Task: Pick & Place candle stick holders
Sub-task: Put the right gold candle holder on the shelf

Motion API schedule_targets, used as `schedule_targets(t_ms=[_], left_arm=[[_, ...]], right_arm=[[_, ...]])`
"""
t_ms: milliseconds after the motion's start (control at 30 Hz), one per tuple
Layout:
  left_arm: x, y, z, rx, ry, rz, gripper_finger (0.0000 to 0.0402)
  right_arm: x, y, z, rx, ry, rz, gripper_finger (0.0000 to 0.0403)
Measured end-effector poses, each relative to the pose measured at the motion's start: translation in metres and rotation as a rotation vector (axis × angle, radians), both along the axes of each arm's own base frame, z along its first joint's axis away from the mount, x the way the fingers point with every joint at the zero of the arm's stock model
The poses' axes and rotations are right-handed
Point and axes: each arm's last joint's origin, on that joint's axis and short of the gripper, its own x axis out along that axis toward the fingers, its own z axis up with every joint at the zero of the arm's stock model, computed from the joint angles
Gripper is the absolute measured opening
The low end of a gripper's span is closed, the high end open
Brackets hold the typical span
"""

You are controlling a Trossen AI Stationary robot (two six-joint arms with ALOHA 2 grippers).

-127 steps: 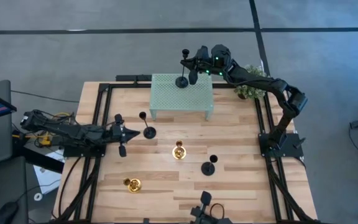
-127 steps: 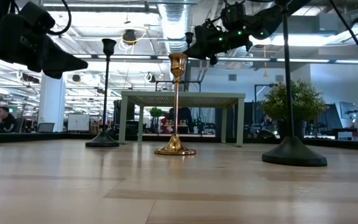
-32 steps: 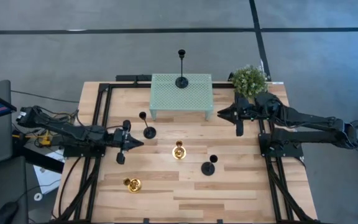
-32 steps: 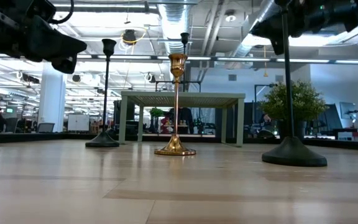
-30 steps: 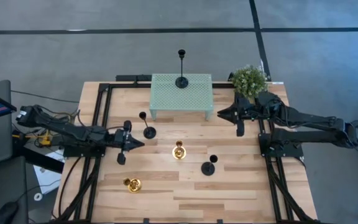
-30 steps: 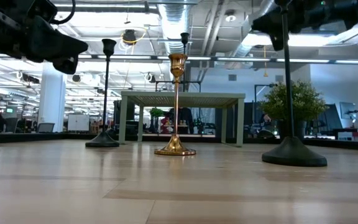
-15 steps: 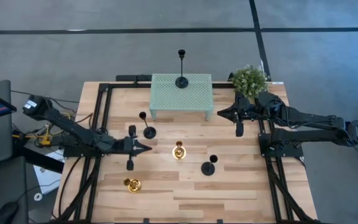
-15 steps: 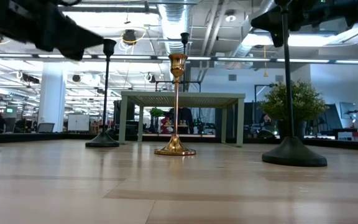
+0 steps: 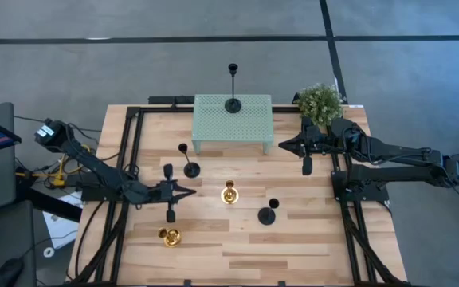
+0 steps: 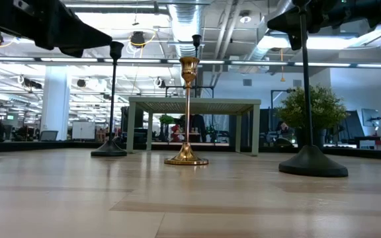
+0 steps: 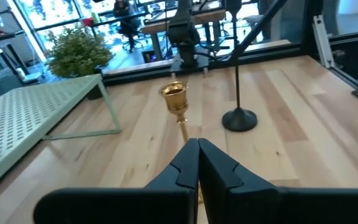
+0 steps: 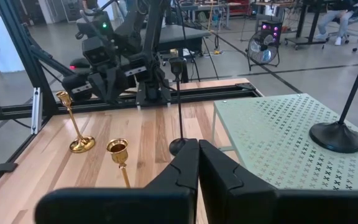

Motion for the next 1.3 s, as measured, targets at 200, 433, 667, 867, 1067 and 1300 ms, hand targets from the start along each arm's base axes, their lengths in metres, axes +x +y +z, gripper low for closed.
schedule_targets(t_ms=[200, 433, 667, 867, 1067, 1300], left_arm=[[0.004, 0.008, 0.0, 0.0, 0.0, 0.052, 0.0004], [0.016, 0.02, -0.006, -0.056, 0.022, 0.02, 0.0006], [0.03, 0.027, -0.014, -0.087, 0.035, -0.008, 0.0006], [0.037, 0.025, -0.018, -0.085, 0.031, -0.049, 0.0007], [0.043, 0.024, -0.026, -0.076, 0.052, -0.04, 0.0007], [0.048, 0.026, -0.031, -0.077, 0.051, -0.026, 0.0024]], right_arm=[[0.0, 0.0, 0.0, -0.023, 0.002, 0.004, 0.0001], [0.0, 0.0, 0.0, -0.068, 0.005, 0.008, 0.0001], [0.0, 0.0, 0.0, -0.068, 0.005, 0.008, 0.0001], [0.0, 0.0, 0.0, -0.069, 0.006, 0.008, 0.0001], [0.0, 0.0, 0.0, -0.069, 0.006, 0.008, 0.0001], [0.0, 0.0, 0.0, -0.069, 0.006, 0.008, 0.0001]])
